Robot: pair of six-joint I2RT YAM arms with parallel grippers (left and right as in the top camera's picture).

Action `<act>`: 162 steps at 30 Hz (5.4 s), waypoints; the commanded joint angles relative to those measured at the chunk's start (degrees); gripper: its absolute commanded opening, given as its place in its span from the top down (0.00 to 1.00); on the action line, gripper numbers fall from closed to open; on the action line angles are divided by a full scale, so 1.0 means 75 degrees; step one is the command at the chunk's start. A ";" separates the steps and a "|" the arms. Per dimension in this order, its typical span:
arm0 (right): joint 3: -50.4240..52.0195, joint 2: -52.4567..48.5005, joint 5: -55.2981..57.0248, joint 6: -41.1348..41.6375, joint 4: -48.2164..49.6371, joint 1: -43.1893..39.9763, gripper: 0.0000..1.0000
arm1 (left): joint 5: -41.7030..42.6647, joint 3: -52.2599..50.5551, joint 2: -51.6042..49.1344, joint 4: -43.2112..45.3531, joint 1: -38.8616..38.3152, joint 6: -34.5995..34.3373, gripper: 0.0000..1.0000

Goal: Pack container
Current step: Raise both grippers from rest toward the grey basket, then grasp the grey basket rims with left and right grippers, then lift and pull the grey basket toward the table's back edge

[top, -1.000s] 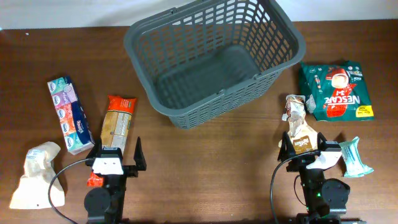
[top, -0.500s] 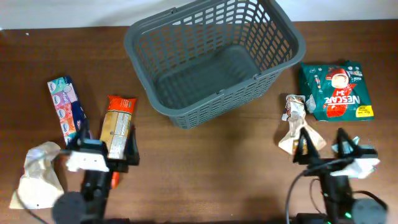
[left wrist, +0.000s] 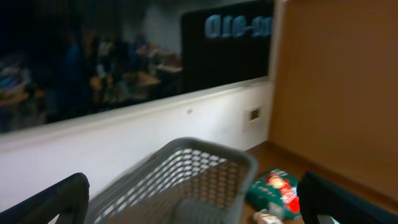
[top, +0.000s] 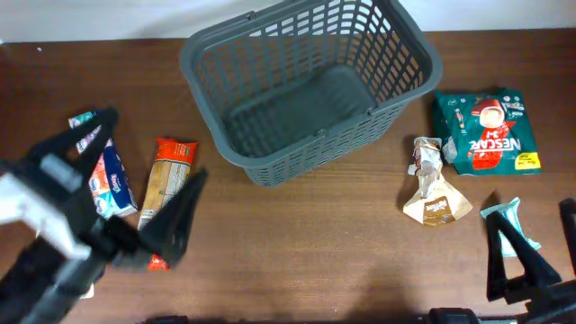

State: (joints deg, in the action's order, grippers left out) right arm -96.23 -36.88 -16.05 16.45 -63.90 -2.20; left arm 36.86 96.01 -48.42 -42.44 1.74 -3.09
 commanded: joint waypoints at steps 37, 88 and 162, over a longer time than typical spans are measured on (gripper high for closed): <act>-0.3401 -0.6219 -0.0233 -0.1154 -0.2212 0.0242 0.96 | -0.2480 -0.2197 -0.0087 -0.5080 -0.3870 -0.1102 0.98; -0.5447 -0.9521 -0.0114 -0.3800 -0.4229 0.1448 0.96 | -0.9066 -0.1967 -0.4074 -0.2363 -0.7283 0.2567 0.98; -0.5441 -1.0876 0.0600 -0.3931 -0.3599 0.1443 0.96 | -0.8204 -0.1982 -0.5173 -0.0452 -0.4908 0.4156 0.98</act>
State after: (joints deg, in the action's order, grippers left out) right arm -136.90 -118.69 -11.84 -13.85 -90.24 8.25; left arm -25.02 80.16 -86.85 -46.61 -35.59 26.55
